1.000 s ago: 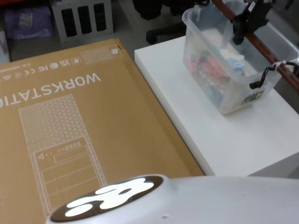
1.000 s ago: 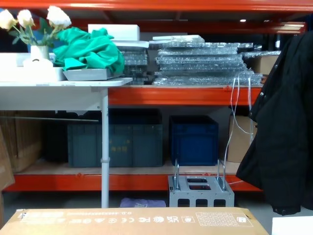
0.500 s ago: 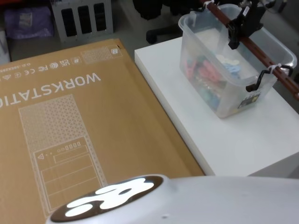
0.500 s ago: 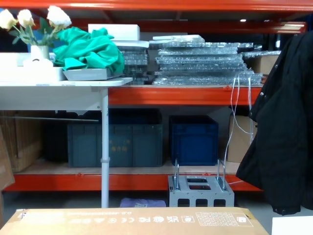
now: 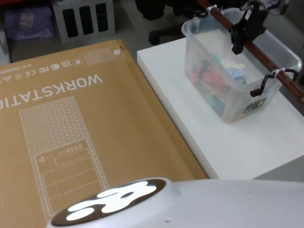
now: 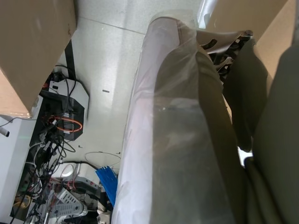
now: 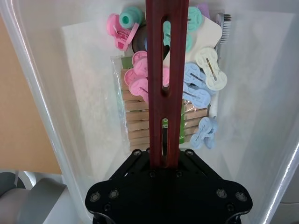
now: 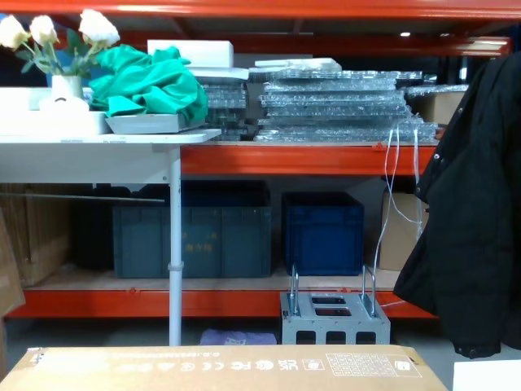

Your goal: Use one hand to grasp the basket and place it at the designated location.

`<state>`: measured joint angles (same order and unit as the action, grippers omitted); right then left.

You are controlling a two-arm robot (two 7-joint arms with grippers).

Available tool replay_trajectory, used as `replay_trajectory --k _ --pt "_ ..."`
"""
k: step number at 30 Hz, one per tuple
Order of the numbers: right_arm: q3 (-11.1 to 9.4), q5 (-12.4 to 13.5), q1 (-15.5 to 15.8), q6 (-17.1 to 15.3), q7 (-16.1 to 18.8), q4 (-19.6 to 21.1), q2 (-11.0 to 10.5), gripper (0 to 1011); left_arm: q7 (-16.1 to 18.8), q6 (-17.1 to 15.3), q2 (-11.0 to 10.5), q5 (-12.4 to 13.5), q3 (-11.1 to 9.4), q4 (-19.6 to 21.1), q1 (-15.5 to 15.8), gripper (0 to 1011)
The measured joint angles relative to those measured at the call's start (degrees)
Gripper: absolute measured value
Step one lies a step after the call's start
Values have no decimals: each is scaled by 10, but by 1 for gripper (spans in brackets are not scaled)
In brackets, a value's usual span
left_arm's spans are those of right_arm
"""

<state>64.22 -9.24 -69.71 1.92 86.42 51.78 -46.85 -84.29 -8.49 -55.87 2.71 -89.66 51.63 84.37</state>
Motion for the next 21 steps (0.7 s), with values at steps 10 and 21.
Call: replay_trajectory --k 10,21 --pt "-7 -1 2 4 -4 8 -7 313 0 0 0 0 0 0 0 0" --pt "-11 -4 2 8 -7 6 -6 679 0 0 0 0 0 0 0 0"
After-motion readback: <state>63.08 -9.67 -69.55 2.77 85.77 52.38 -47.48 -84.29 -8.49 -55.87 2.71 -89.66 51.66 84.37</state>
